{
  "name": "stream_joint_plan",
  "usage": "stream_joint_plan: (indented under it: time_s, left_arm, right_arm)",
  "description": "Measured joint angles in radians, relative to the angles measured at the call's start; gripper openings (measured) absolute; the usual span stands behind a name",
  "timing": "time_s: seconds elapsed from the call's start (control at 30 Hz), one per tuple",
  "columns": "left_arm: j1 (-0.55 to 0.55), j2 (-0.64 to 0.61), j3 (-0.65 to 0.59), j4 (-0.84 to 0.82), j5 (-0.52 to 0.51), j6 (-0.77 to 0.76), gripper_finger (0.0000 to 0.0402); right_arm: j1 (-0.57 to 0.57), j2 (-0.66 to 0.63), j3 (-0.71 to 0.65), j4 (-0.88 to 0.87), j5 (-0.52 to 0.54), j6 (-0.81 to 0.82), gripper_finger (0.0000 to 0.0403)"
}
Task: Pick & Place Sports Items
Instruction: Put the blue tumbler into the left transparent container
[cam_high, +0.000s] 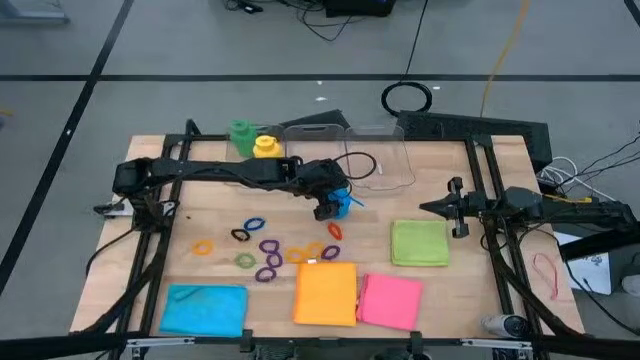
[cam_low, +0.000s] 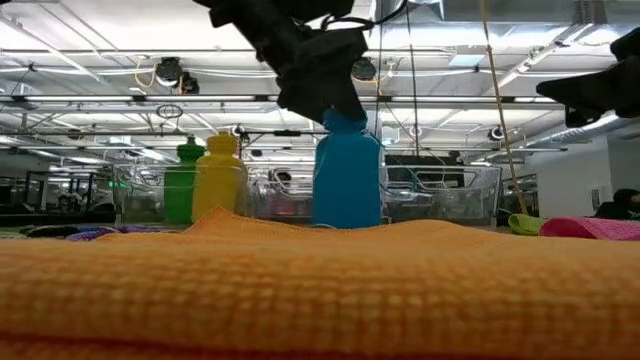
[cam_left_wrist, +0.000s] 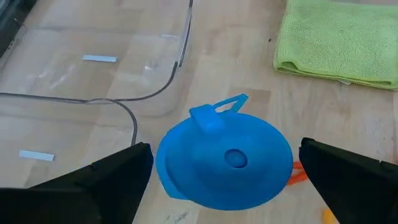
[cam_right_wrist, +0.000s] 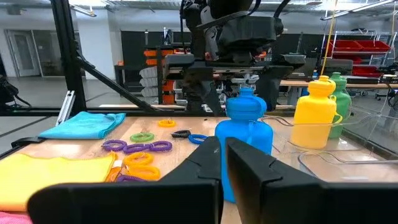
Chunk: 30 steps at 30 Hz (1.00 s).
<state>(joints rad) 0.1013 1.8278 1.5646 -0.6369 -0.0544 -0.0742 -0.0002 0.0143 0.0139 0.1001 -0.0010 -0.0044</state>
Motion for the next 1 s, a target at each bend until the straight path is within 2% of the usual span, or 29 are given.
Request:
stream_joint_plan:
  time_s: [0.33,1.0]
  left_arm:
    - [0.0,0.0,0.0,0.0,-0.033,-0.001,0.0333]
    - [0.0,0.0,0.0,0.001,-0.033,-0.002,0.0333]
  right_arm:
    - [0.0,0.0,0.0,0.0,0.0,0.0,0.0]
    - [0.0,0.0,0.0,0.0,0.0,0.0,0.0]
